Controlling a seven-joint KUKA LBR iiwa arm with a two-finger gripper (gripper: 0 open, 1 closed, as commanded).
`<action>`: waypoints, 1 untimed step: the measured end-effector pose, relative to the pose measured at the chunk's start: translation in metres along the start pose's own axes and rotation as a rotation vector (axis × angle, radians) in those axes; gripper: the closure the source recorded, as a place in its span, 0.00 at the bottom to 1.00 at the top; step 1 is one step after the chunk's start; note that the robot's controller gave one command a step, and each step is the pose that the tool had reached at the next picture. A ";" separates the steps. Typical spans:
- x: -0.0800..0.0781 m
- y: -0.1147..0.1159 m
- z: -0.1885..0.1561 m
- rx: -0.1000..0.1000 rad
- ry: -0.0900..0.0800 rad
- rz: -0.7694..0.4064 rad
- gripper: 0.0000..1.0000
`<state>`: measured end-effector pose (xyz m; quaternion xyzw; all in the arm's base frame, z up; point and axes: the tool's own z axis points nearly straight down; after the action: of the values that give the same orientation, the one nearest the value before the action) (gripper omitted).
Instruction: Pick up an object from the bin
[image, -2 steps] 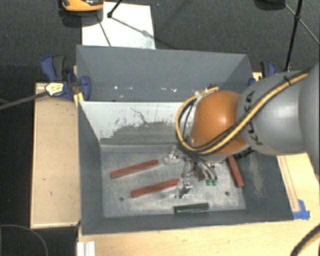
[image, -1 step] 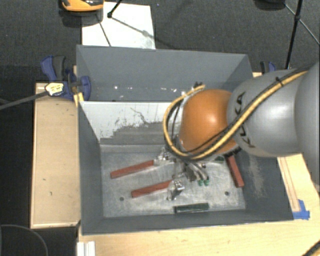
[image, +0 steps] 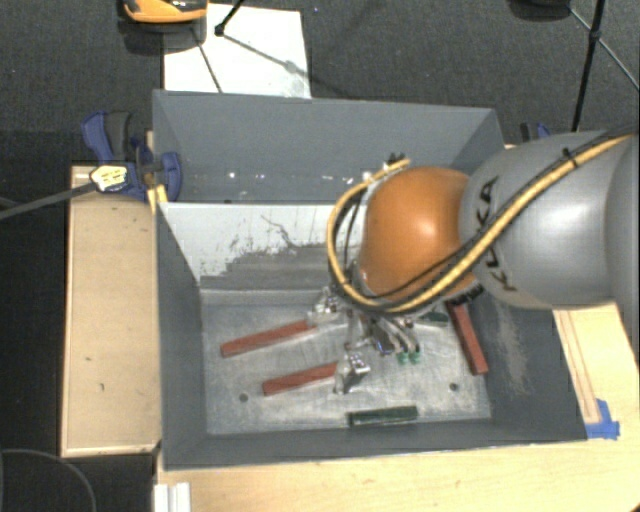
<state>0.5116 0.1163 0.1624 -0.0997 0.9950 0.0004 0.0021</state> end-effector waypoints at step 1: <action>0.000 -0.006 0.070 0.000 -0.003 -0.139 0.00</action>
Offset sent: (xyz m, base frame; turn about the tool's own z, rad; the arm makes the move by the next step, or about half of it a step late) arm 0.0001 -0.0084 -0.0924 -0.1468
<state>0.5129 0.1107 0.0926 -0.1685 0.9857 0.0003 0.0037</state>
